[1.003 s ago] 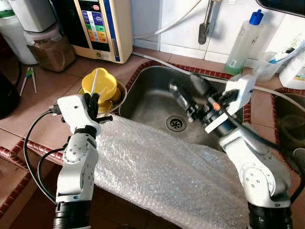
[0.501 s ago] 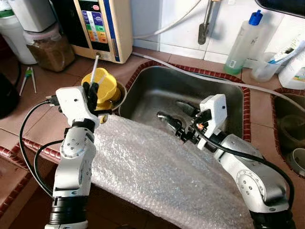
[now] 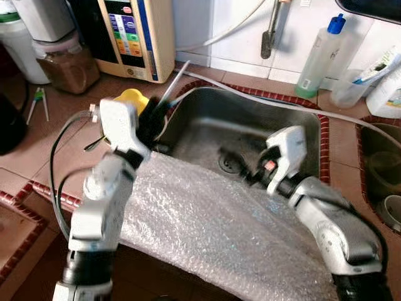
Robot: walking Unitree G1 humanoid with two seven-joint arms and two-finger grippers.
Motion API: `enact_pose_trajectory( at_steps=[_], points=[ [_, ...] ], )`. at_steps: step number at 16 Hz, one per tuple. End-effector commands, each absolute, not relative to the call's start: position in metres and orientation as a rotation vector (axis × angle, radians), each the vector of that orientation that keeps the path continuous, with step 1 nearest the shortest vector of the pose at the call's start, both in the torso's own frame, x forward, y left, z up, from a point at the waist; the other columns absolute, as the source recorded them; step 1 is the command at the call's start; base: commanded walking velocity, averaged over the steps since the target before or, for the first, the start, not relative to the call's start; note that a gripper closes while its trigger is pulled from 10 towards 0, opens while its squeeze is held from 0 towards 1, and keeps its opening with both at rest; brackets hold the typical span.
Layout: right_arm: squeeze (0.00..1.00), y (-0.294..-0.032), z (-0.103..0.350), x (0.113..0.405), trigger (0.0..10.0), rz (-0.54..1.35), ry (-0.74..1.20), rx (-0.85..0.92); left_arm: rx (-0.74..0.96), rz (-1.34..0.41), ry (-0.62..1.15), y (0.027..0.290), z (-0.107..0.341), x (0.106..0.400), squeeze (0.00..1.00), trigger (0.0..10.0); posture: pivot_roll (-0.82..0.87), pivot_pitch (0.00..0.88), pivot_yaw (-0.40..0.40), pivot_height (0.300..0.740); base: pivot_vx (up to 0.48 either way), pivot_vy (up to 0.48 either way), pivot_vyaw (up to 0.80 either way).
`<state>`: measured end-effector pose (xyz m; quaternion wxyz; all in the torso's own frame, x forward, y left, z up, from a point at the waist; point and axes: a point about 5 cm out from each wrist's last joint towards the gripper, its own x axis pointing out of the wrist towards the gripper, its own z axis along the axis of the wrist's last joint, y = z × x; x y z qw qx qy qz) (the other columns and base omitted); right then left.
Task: Kitchen organization
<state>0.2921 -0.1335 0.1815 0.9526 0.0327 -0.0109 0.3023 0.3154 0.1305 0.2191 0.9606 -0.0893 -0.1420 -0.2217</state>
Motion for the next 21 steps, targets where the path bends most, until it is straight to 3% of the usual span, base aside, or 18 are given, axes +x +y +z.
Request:
enact_pose_trajectory(
  at_steps=[1, 4, 7, 10, 14, 21],
  points=[
    [0.00, -0.138, 0.184, 0.295, 10.0, 0.582, -0.042, 0.081, -0.224, -0.485, -0.278, 0.128, 0.223, 0.315, 0.00, 0.0, -0.07, 0.099, 0.019, 0.740, 0.000, 0.000, 0.00],
    [0.00, -0.149, 0.181, 0.296, 10.0, 0.596, -0.042, -0.051, -0.328, -0.625, -0.179, 0.116, 0.216, 0.320, 0.00, 0.0, -0.08, 0.090, 0.009, 0.740, 0.000, 0.000, 0.00],
    [0.00, -0.164, 0.190, 0.308, 10.0, 0.495, -0.059, 0.190, -0.413, -0.669, -0.180, 0.106, 0.218, 0.321, 0.00, 0.0, -0.09, 0.084, -0.002, 0.740, 0.000, 0.000, 0.00],
    [0.00, -0.156, 0.192, 0.314, 10.0, 0.472, -0.081, 0.311, -0.554, -0.657, -0.173, 0.096, 0.212, 0.319, 0.00, 0.0, -0.09, 0.089, -0.010, 0.740, 0.000, 0.000, 0.00],
    [0.00, -0.145, 0.194, 0.320, 10.0, 0.401, -0.074, 0.661, -0.676, -0.641, -0.150, 0.086, 0.205, 0.321, 0.00, 0.0, -0.09, 0.095, -0.014, 0.740, 0.000, 0.000, 0.00],
    [0.00, -0.132, 0.201, 0.321, 10.0, 0.447, -0.075, 0.877, -0.802, -0.825, -0.050, 0.053, 0.199, 0.304, 0.00, 0.0, -0.09, 0.113, -0.001, 0.740, 0.000, 0.000, 0.00]
  ],
)
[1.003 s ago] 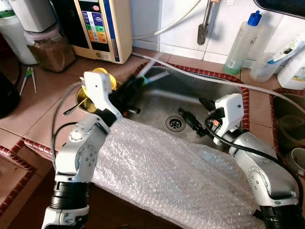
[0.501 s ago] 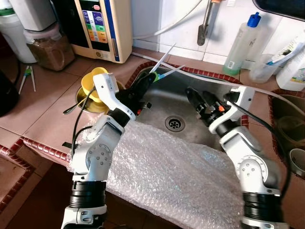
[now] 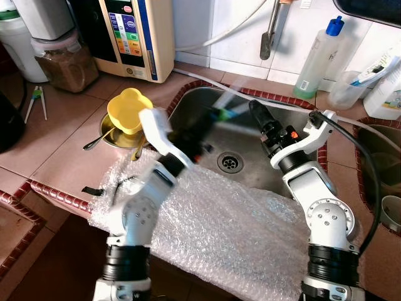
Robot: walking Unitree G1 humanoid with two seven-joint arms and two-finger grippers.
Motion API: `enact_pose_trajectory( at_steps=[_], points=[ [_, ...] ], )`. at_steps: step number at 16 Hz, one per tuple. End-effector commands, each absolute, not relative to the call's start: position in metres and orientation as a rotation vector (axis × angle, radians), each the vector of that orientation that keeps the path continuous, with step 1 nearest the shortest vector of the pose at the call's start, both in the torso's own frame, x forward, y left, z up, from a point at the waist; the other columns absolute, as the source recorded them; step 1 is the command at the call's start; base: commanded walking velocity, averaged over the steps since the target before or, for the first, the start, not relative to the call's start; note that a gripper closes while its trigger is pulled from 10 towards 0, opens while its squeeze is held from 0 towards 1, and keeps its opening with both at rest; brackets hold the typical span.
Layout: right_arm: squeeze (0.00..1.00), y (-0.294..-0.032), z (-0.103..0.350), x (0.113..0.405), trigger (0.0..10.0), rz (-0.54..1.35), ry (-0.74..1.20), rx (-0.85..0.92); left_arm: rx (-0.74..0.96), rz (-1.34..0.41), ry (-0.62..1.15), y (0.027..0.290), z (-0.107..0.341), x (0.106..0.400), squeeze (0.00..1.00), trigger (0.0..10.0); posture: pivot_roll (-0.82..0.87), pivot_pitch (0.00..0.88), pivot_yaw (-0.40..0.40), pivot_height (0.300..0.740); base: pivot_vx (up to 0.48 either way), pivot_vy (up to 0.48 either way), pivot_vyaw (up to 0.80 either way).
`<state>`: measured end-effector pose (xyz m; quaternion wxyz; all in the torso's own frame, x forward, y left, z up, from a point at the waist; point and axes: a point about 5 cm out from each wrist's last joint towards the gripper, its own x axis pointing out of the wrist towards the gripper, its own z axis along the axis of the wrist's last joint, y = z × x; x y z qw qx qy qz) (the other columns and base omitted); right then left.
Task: Kitchen organization
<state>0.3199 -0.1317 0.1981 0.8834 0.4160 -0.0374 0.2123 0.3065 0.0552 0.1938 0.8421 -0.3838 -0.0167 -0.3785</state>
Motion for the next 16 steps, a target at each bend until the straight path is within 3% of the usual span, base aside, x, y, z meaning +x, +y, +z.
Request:
enact_pose_trajectory(
  at_steps=[1, 4, 5, 16],
  points=[
    [0.00, -0.128, 0.203, 0.321, 10.0, 0.465, -0.075, 0.889, -0.805, -0.858, -0.028, 0.048, 0.197, 0.300, 0.00, 0.0, -0.09, 0.115, 0.000, 0.740, 0.000, 0.000, 0.00],
    [0.00, -0.123, 0.202, 0.325, 10.0, 0.446, -0.061, 0.916, -0.816, -0.857, -0.018, 0.045, 0.196, 0.298, 0.00, 0.0, -0.09, 0.120, -0.002, 0.740, 0.000, 0.000, 0.00],
    [0.00, -0.124, 0.201, 0.327, 0.0, 0.429, -0.056, 0.927, -0.820, -0.857, -0.016, 0.045, 0.197, 0.298, 0.00, 0.0, -0.09, 0.120, -0.002, 0.740, 0.000, 0.000, 0.00],
    [0.00, -0.136, 0.206, 0.333, 0.0, 0.332, -0.102, 0.856, -0.828, -0.808, -0.033, 0.051, 0.197, 0.302, 0.00, 0.0, -0.09, 0.117, -0.011, 0.740, 0.000, 0.000, 0.00]
  ],
)
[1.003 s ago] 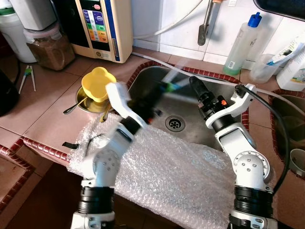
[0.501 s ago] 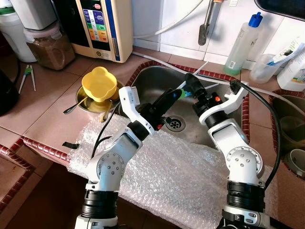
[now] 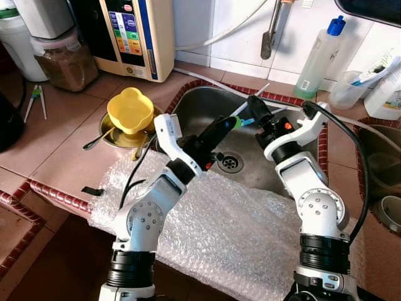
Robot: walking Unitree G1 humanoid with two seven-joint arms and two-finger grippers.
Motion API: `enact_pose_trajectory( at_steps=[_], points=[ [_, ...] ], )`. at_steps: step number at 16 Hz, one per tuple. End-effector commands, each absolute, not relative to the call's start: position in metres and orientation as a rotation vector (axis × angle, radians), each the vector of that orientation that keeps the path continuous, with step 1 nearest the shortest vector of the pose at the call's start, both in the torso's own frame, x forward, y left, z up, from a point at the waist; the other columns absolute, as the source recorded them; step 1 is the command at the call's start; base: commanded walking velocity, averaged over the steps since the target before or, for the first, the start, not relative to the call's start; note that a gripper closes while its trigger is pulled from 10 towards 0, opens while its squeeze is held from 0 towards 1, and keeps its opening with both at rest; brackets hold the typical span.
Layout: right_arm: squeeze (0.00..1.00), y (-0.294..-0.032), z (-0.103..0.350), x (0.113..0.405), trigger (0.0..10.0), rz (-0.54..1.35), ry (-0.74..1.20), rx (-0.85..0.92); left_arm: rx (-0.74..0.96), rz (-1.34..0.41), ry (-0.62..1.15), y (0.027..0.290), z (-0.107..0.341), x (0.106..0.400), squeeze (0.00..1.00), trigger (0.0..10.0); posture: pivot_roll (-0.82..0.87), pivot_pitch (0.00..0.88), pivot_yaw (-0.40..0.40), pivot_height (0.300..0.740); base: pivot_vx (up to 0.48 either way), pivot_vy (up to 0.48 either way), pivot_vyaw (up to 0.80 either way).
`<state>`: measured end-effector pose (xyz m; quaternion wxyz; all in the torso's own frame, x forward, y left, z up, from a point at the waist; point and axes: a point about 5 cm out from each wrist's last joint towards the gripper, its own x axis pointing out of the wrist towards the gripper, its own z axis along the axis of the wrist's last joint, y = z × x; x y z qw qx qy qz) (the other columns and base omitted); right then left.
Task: Kitchen organization
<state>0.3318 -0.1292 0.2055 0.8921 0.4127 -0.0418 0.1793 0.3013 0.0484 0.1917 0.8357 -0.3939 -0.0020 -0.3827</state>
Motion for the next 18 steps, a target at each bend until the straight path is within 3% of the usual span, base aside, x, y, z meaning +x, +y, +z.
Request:
enact_pose_trajectory(
  at_steps=[1, 13, 14, 15, 16, 17, 18],
  points=[
    [0.00, -0.135, 0.206, 0.333, 0.0, 0.330, -0.100, 0.856, -0.831, -0.809, -0.034, 0.050, 0.198, 0.301, 0.00, 0.0, -0.09, 0.116, -0.012, 0.740, 0.000, 0.000, 0.00],
    [0.00, -0.136, 0.206, 0.339, 0.0, 0.306, -0.095, 0.912, -0.793, -0.802, -0.053, 0.049, 0.196, 0.307, 0.00, 0.0, -0.09, 0.083, -0.012, 0.740, 0.000, 0.000, 0.00],
    [0.00, -0.137, 0.207, 0.339, 0.0, 0.307, -0.098, 0.914, -0.781, -0.794, -0.057, 0.049, 0.196, 0.308, 0.00, 3.4, -0.09, 0.079, -0.012, 0.740, 0.000, 0.000, 0.00],
    [0.00, -0.137, 0.207, 0.340, 0.0, 0.305, -0.100, 0.916, -0.765, -0.790, -0.056, 0.049, 0.195, 0.309, 0.00, 4.3, -0.09, 0.079, -0.012, 0.740, 0.000, 0.000, 0.00],
    [0.00, -0.138, 0.207, 0.340, 0.0, 0.300, -0.102, 0.919, -0.752, -0.781, -0.053, 0.050, 0.194, 0.310, 0.00, 8.2, -0.09, 0.076, -0.011, 0.740, 0.000, 0.000, 0.00],
    [0.00, -0.139, 0.207, 0.341, 0.0, 0.293, -0.103, 0.925, -0.740, -0.769, -0.046, 0.050, 0.191, 0.310, 0.00, 10.0, -0.09, 0.074, -0.011, 0.740, 0.000, 0.000, 0.00],
    [0.00, -0.139, 0.206, 0.342, 0.0, 0.289, -0.103, 0.926, -0.709, -0.748, -0.036, 0.050, 0.187, 0.312, 0.00, 10.0, -0.09, 0.073, -0.011, 0.740, 0.000, 0.000, 0.00]
  ],
)
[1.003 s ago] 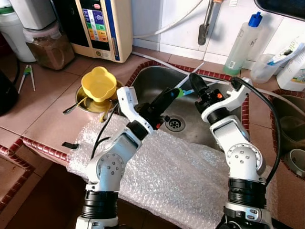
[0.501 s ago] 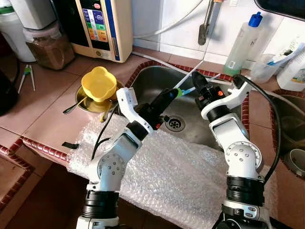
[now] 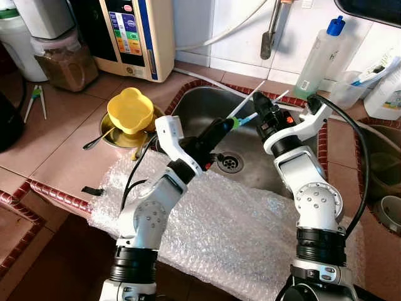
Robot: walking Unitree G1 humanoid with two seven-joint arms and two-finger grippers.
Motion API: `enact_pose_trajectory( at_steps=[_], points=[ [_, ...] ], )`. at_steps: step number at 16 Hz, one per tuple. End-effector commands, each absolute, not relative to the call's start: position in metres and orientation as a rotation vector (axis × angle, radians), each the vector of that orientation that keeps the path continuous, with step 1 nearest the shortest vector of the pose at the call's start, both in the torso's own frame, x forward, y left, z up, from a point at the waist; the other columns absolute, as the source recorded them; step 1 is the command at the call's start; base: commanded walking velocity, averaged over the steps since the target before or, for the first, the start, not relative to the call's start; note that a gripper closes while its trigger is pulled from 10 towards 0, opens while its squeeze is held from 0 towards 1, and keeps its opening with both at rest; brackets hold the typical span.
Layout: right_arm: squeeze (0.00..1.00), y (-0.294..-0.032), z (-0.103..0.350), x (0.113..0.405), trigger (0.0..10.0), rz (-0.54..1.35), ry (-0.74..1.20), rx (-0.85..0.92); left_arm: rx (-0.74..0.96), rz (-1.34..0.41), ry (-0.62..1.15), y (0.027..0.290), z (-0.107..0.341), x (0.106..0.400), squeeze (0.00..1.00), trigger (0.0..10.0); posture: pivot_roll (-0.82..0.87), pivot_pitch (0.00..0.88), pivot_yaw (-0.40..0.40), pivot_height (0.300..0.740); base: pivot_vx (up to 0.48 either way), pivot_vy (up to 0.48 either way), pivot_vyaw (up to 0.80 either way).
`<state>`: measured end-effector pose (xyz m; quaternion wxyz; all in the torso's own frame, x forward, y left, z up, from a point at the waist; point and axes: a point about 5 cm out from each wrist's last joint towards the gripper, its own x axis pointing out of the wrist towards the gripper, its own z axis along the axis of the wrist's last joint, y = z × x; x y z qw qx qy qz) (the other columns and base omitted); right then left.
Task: Kitchen organization
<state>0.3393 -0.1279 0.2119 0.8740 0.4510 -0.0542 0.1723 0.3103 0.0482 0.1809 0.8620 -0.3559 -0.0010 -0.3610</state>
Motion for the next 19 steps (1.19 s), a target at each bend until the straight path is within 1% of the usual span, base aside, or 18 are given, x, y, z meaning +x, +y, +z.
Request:
enact_pose_trajectory(
  at_steps=[1, 2, 5, 7, 9, 11, 12, 13, 15, 17, 18, 19],
  points=[
    [0.00, -0.139, 0.206, 0.342, 0.0, 0.287, -0.103, 0.925, -0.722, -0.725, -0.020, 0.051, 0.184, 0.314, 0.00, 10.0, -0.09, 0.075, -0.012, 0.740, 0.000, 0.000, 0.00],
    [0.00, -0.140, 0.206, 0.342, 0.0, 0.284, -0.102, 0.925, -0.728, -0.710, -0.018, 0.052, 0.183, 0.316, 1.00, 10.0, -0.09, 0.075, -0.012, 0.740, 0.000, 0.000, 0.00],
    [0.00, -0.141, 0.204, 0.343, 0.0, 0.269, -0.100, 0.923, -0.739, -0.692, -0.016, 0.054, 0.181, 0.317, 1.00, 10.0, -0.09, 0.082, -0.014, 0.740, 0.000, 0.000, 0.00],
    [0.00, -0.150, 0.208, 0.345, 0.0, 0.186, -0.165, 0.856, -0.751, -0.698, 0.005, 0.054, 0.179, 0.316, 1.00, 10.0, -0.09, 0.084, -0.014, 0.740, 0.000, 0.000, 0.00],
    [0.00, -0.150, 0.206, 0.349, 0.0, 0.175, -0.158, 0.828, -0.745, -0.697, 0.032, 0.055, 0.177, 0.315, 1.00, 10.0, -0.09, 0.087, -0.011, 0.740, 0.000, 0.000, 0.00],
    [0.00, -0.147, 0.201, 0.356, 0.0, 0.177, -0.150, 0.744, -0.675, -0.707, 0.114, 0.056, 0.166, 0.312, 1.00, 10.0, -0.08, 0.087, -0.007, 0.740, 0.000, 0.000, 0.00],
    [0.00, -0.145, 0.200, 0.358, 0.0, 0.184, -0.167, 0.593, -0.622, -0.735, 0.129, 0.058, 0.163, 0.308, 1.00, 10.0, -0.07, 0.087, -0.009, 0.740, 0.000, 0.000, 0.00],
    [0.00, -0.143, 0.199, 0.359, 0.0, 0.194, -0.167, 0.558, -0.586, -0.740, 0.144, 0.060, 0.160, 0.305, 1.00, 10.0, -0.07, 0.090, -0.011, 0.740, 0.000, 0.000, 0.00],
    [0.00, -0.140, 0.189, 0.360, 0.0, 0.201, -0.150, 0.504, -0.490, -0.722, 0.157, 0.072, 0.154, 0.301, 1.00, 10.0, -0.06, 0.092, -0.012, 0.740, 0.000, 0.000, 0.00],
    [0.00, -0.139, 0.179, 0.362, 0.0, 0.197, -0.130, 0.508, -0.419, -0.702, 0.157, 0.080, 0.151, 0.300, 1.00, 10.0, -0.05, 0.094, -0.014, 0.740, 0.000, 0.000, 0.00],
    [0.00, -0.136, 0.174, 0.362, 0.0, 0.217, -0.114, 0.526, -0.397, -0.704, 0.155, 0.079, 0.152, 0.299, 1.00, 10.0, -0.05, 0.094, -0.015, 0.740, 0.000, 0.000, 0.00],
    [1.00, -0.132, 0.171, 0.361, 0.0, 0.227, -0.097, 0.517, -0.360, -0.716, 0.152, 0.077, 0.151, 0.298, 1.00, 10.0, -0.05, 0.094, -0.015, 0.740, 0.000, 0.000, 0.00]
  ],
)
